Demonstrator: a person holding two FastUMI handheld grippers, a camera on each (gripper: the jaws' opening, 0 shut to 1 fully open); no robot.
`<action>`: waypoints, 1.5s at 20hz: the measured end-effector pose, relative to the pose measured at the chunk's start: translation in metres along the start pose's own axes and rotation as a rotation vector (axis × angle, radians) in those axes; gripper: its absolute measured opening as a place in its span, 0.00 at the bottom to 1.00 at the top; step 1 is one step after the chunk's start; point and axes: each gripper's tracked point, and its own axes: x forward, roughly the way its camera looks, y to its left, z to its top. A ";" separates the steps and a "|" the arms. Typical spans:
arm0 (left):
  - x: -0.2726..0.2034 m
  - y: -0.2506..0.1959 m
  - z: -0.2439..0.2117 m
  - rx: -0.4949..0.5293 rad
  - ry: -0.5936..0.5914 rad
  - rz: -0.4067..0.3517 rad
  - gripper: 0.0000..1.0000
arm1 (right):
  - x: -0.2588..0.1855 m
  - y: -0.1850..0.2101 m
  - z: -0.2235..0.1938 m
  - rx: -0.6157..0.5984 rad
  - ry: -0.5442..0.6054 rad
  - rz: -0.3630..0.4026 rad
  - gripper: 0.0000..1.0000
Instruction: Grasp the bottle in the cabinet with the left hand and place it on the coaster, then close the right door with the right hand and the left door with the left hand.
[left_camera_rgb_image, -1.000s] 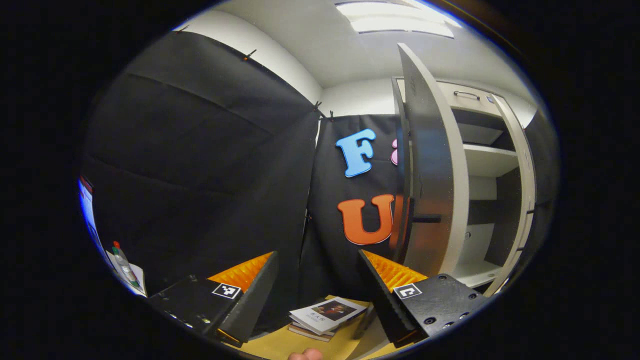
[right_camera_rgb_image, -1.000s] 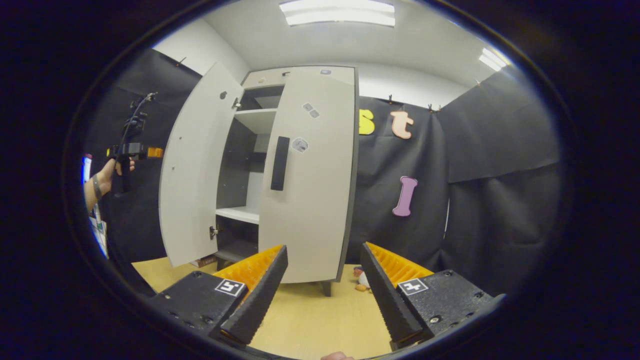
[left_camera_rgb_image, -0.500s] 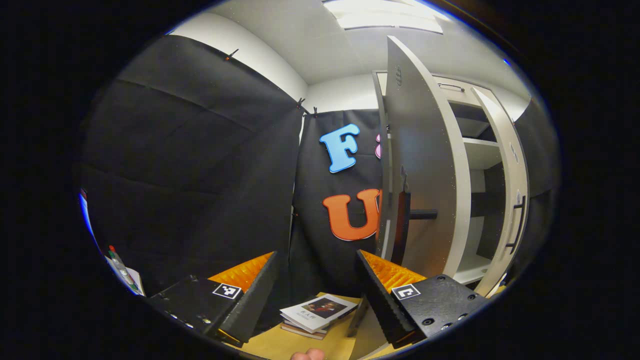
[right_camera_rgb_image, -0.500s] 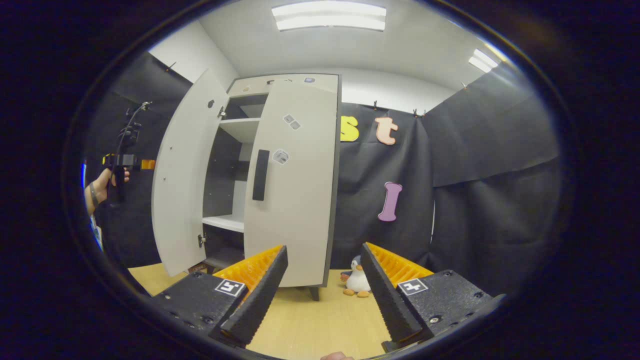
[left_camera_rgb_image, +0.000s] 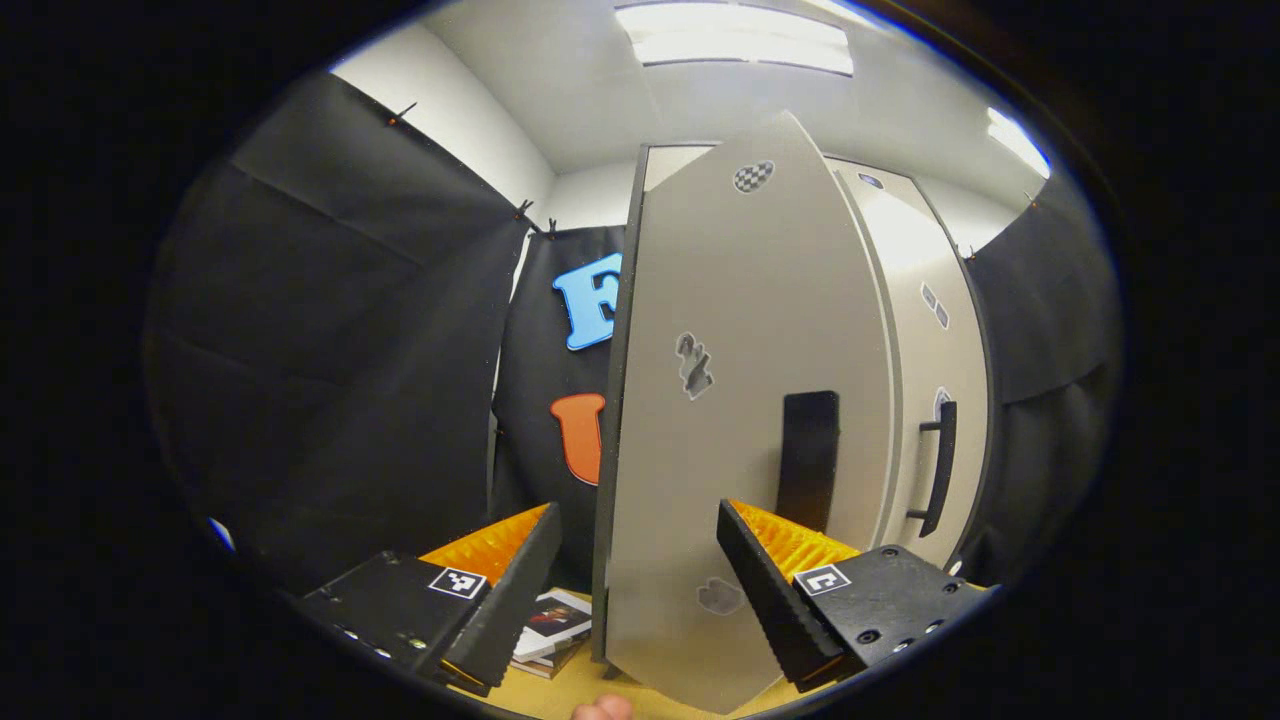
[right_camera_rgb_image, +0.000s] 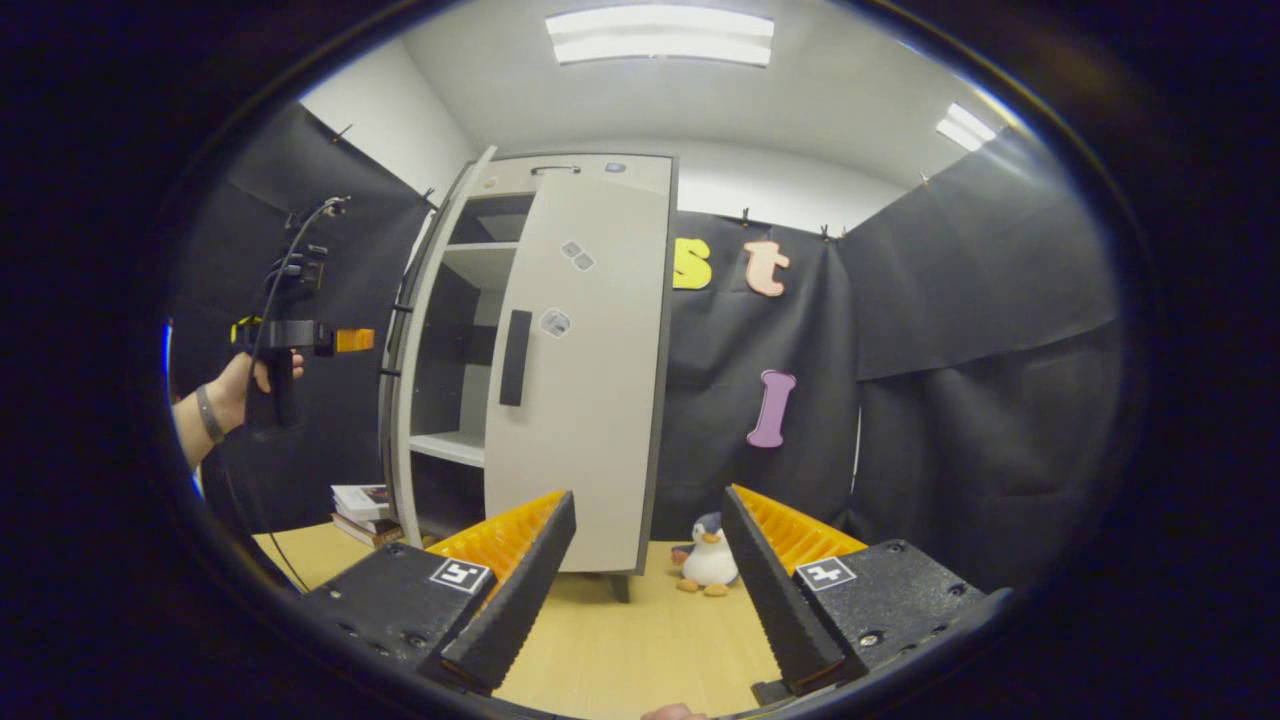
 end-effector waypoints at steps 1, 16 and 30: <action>0.000 -0.005 0.001 0.003 -0.010 -0.007 0.96 | -0.001 -0.002 -0.001 0.000 0.002 -0.005 0.96; -0.150 -0.086 -0.084 0.019 0.119 -0.258 0.95 | 0.004 0.024 -0.027 0.086 0.075 0.071 0.96; -0.196 -0.097 -0.107 -0.049 0.120 -0.249 0.95 | -0.004 0.032 -0.031 0.160 0.093 0.081 0.96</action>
